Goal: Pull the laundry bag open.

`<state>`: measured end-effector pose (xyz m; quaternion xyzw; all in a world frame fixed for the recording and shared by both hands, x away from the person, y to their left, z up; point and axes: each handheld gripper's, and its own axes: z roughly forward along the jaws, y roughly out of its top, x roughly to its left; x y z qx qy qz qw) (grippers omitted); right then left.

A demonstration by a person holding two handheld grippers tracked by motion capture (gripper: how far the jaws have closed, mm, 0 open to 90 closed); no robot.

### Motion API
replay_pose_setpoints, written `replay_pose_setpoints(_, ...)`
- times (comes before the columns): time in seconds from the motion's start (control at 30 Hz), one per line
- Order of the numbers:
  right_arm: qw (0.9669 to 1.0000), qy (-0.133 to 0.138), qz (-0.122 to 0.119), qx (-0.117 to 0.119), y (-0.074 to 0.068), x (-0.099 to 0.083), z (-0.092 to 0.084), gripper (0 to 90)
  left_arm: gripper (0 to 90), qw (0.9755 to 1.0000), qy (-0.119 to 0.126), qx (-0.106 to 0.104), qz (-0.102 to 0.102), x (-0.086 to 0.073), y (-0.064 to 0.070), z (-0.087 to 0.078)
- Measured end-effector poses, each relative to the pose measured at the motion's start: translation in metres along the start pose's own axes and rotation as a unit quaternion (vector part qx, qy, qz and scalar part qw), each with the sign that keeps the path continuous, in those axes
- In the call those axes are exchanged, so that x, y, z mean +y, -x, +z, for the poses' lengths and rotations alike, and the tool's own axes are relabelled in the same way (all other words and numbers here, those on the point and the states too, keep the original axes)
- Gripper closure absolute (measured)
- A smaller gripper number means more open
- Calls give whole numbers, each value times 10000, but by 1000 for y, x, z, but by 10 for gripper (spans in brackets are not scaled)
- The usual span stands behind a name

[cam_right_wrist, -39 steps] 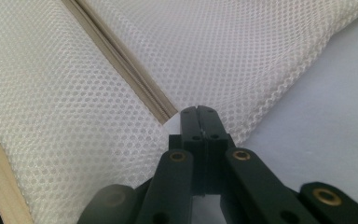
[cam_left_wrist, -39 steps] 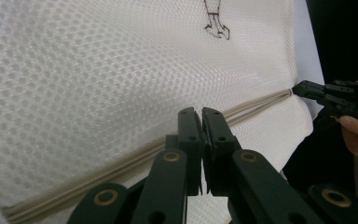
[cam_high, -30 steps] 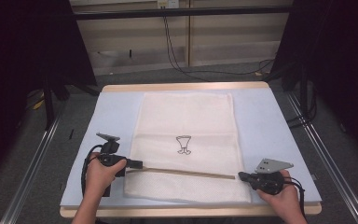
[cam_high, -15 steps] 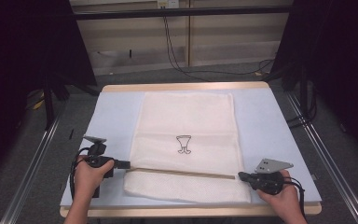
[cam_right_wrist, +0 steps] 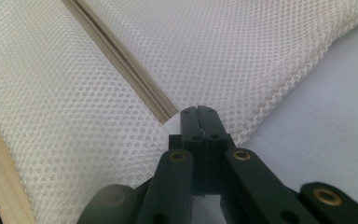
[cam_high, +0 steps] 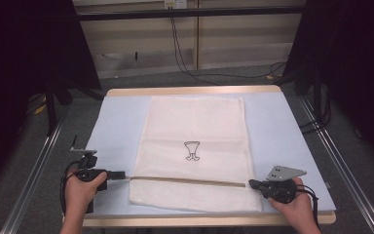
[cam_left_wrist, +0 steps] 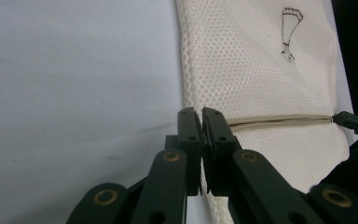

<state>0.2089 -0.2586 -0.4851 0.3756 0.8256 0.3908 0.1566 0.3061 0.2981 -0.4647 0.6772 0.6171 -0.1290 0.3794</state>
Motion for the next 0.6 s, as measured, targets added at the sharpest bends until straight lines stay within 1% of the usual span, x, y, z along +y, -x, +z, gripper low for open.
replay_pose_setpoints(0.03, 10000, 8, 17, -11, 0, -1, 0, 900, 900, 9995, 194, 260, 49, -1, 1, -1)
replay_pose_setpoints(0.07, 10000, 45, 37, 18, 1, -1, 0, 900, 861, 9987, 305, 376, 165, -2, -1, -4)
replay_pose_setpoints(0.1, 10000, 82, 28, 5, 2, -2, -1, 900, 770, 9961, 811, 279, 227, -4, -4, -6)
replay_pose_setpoints(0.13, 9998, 198, 97, 6, 3, -3, -2, 840, 543, 9934, 1076, 304, 272, -5, -5, -8)
replay_pose_setpoints(0.17, 9995, 262, 195, -1, 4, -4, -3, 794, 486, 9905, 1217, 463, 438, -7, -5, -10)
replay_pose_setpoints(0.2, 9987, 386, 332, 76, 6, -4, -6, 695, 506, 9891, 1220, 617, 545, -8, -5, -11)
replay_pose_setpoints(0.23, 9979, 511, 396, -78, 8, -3, -8, 583, 503, 9872, 1314, 699, 565, -8, -5, -12)
replay_pose_setpoints(0.27, 9973, 514, 397, -328, 11, -1, -11, 492, 483, 9852, 1374, 800, 646, -9, -5, -13)
replay_pose_setpoints(0.3, 9972, 441, 403, -440, 13, 0, -12, 449, 449, 9806, 1482, 985, 818, -8, -4, -14)
replay_pose_setpoints(0.33, 9959, 406, 556, -583, 18, 1, -15, 372, 394, 9780, 1554, 1066, 896, -8, -3, -14)
replay_pose_setpoints(0.37, 9946, 437, 644, -681, 20, 1, -17, 344, 365, 9745, 1646, 1165, 989, -8, -3, -14)
replay_pose_setpoints(0.4, 9936, 439, 708, -768, 23, 1, -19, 307, 329, 9725, 1690, 1227, 1028, -8, -2, -13)
replay_pose_setpoints(0.43, 9930, 438, 729, -816, 25, 0, -19, 280, 306, 9697, 1708, 1339, 1120, -8, -2, -12)
replay_pose_setpoints(0.47, 9923, 421, 776, -869, 28, -2, -19, 261, 288, 9681, 1701, 1411, 1183, -8, -1, -11)
replay_pose_setpoints(0.5, 9919, 402, 809, -891, 30, -4, -19, 253, 272, 9657, 1673, 1529, 1265, -7, -1, -9)
replay_pose_setpoints(0.53, 9917, 334, 819, -936, 33, -6, -18, 242, 239, 9650, 1656, 1569, 1291, -7, -1, -8)
replay_pose_setpoints(0.57, 9919, 292, 794, -949, 34, -7, -18, 234, 229, 9635, 1627, 1651, 1342, -7, 0, -7)
replay_pose_setpoints(0.6, 9916, 270, 777, -996, 35, -8, -17, 223, 228, 9633, 1605, 1662, 1367, -6, 0, -5)
